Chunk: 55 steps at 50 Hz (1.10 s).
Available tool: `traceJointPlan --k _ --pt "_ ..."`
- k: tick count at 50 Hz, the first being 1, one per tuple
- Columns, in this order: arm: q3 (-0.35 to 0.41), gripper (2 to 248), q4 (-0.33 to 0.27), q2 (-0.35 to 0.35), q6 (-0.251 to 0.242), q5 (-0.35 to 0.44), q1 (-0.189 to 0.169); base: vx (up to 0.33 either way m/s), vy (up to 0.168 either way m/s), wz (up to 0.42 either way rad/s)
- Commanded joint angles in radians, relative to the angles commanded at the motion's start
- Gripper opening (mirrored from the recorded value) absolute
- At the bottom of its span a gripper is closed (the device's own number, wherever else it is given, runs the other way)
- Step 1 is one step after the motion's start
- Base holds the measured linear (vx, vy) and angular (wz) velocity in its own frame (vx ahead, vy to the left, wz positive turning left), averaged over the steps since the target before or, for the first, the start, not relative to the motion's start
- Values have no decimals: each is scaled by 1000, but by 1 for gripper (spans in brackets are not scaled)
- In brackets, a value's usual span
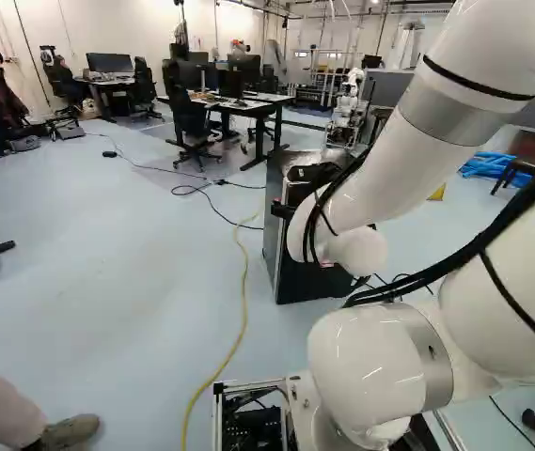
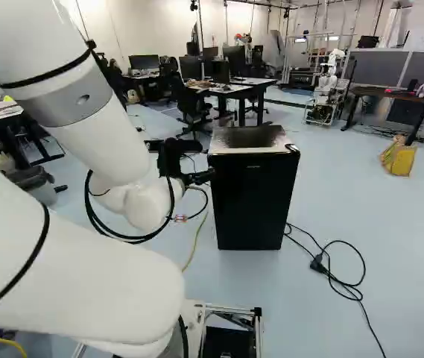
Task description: Grab a drink from the fridge
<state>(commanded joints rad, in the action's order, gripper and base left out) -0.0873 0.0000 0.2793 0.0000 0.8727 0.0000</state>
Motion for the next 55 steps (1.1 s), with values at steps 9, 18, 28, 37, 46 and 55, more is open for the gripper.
traceJointPlan --k 9,18,28,37,46,55 --pt "0 247 0 0 0 0 0 0 0 0" --pt "0 247 0 0 0 0 0 0 0 0" --pt "0 247 0 0 0 0 0 0 0 0" --pt "0 247 0 0 0 0 0 0 0 0" --pt "0 247 0 0 0 0 0 0 0 0" --pt "0 247 0 0 0 0 0 0 0 0"
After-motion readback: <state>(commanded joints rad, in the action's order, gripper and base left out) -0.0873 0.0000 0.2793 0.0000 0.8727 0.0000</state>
